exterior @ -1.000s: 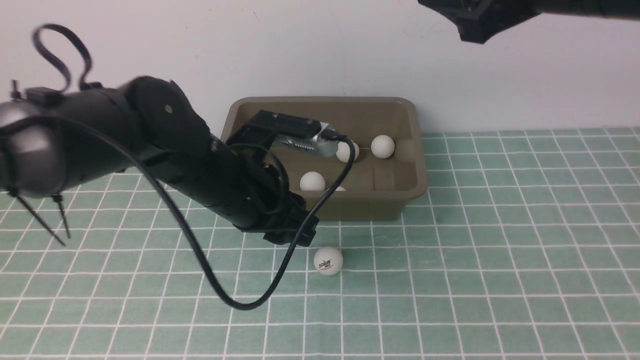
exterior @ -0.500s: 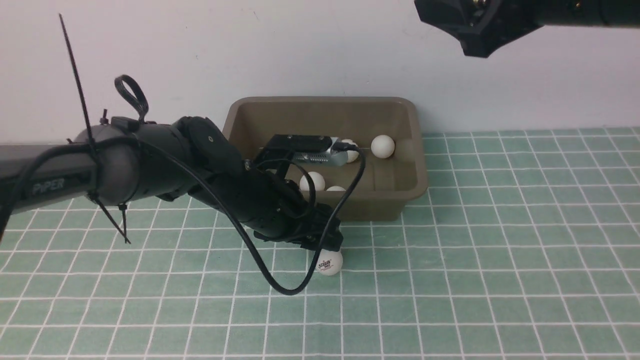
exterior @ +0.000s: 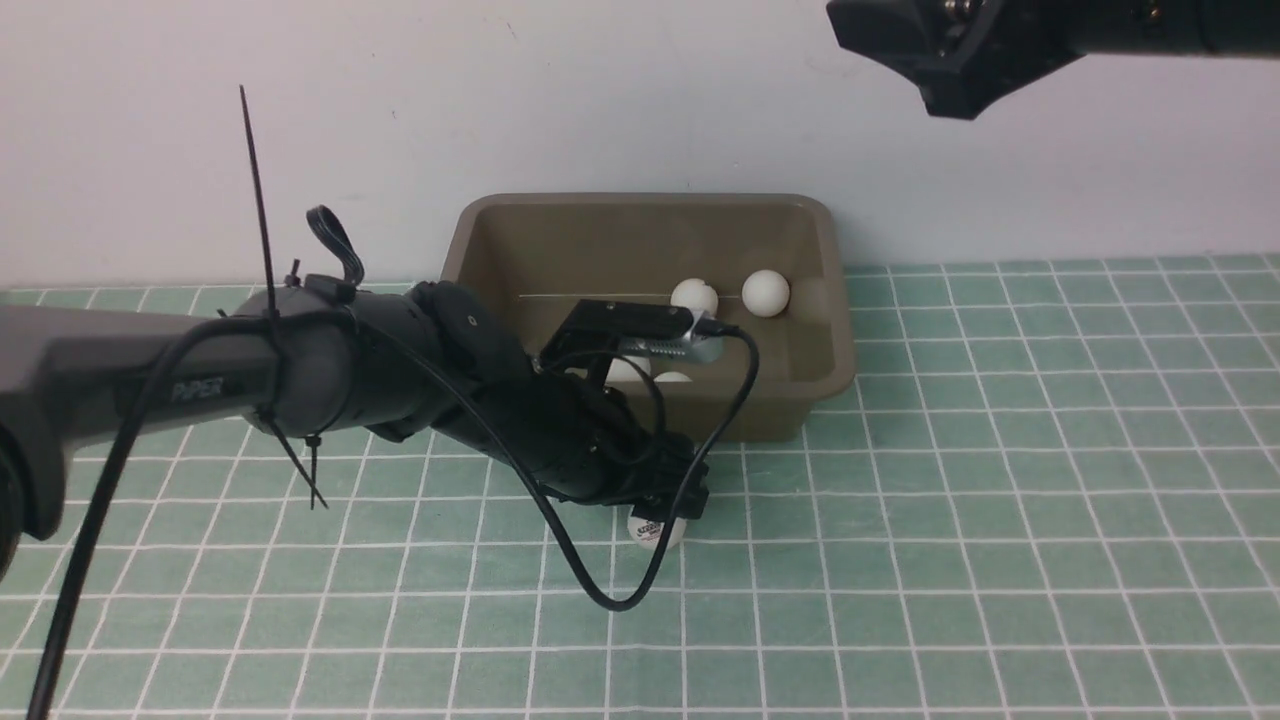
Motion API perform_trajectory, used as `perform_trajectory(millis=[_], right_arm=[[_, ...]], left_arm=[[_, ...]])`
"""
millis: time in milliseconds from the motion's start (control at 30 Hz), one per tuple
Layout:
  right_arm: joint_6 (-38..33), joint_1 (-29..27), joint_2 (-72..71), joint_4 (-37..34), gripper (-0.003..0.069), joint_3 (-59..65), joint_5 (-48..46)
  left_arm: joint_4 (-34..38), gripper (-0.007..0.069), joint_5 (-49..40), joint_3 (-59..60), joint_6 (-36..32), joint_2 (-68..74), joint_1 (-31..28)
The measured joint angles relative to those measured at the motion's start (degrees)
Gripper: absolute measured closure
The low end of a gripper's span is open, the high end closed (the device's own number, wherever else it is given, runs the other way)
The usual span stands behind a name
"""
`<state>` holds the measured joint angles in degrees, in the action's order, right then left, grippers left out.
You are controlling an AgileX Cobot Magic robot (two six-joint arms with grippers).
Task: Put the table tennis balls in the box on the green coffee tablecloth.
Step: 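Reach for and grasp a ping pong ball on the table beside the basket, then drop the ball into the bin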
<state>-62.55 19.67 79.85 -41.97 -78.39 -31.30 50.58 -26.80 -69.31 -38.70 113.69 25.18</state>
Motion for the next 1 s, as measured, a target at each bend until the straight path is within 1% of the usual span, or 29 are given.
perform_trajectory(millis=[100, 167, 300, 367, 467, 567, 633, 667, 700, 767, 833, 900, 1000], right_arm=[[0.0, 0.0, 0.0, 0.0, 0.0127, 0.0, 0.0], [0.0, 0.0, 0.0, 0.0, 0.0127, 0.0, 0.0], [0.0, 0.0, 0.0, 0.0, 0.0127, 0.0, 0.11], [0.0, 0.0, 0.0, 0.0, 0.0127, 0.0, 0.23], [0.0, 0.0, 0.0, 0.0, 0.0127, 0.0, 0.42], [0.0, 0.0, 0.0, 0.0, 0.0127, 0.0, 0.54], [0.0, 0.0, 0.0, 0.0, 0.0127, 0.0, 0.61], [0.0, 0.0, 0.0, 0.0, 0.0127, 0.0, 0.61], [0.0, 0.0, 0.0, 0.0, 0.0127, 0.0, 0.55], [0.26, 0.0, 0.0, 0.0, 0.0127, 0.0, 0.26], [1.12, 0.0, 0.0, 0.0, 0.0127, 0.0, -0.75], [1.97, 0.0, 0.0, 0.03, 0.0127, 0.0, -1.89], [2.45, 0.0, 0.0, 0.03, 0.0127, 0.0, -3.11]], left_arm=[[-0.06, 0.0147, 0.04, 0.0, -2.63, 1.01, 0.0], [-0.01, 0.0165, -0.08, 0.0, -3.51, 1.25, 0.0], [-0.01, 0.0272, -0.29, 0.0, -4.28, 1.85, 0.01], [0.31, 0.0272, -0.68, -0.04, -4.34, 1.79, 0.01], [1.95, 0.0272, -4.44, -0.85, -5.8, 0.43, 0.01], [5.52, 0.0272, -10.06, -3.33, -12.51, -2.19, 0.01], [9.34, 0.0272, -14.27, -5.51, -18.73, -3.86, 0.01], [11.67, 0.0272, -15.8, -7.01, -22.94, -4.32, 0.06], [13.46, 0.0272, -16.6, -7.94, -25.41, -4.57, 0.06], [16.71, 0.0272, -15.53, -9.53, -28.37, -4.61, -0.13], [18.11, 0.0272, -13.1, -10.19, -29.46, -4.61, -0.64], [18.48, 0.0272, -8.62, -10.62, -30.65, -4.61, -1.96], [18.63, 0.0272, -0.87, -10.72, -34.51, -4.45, -5.31]])
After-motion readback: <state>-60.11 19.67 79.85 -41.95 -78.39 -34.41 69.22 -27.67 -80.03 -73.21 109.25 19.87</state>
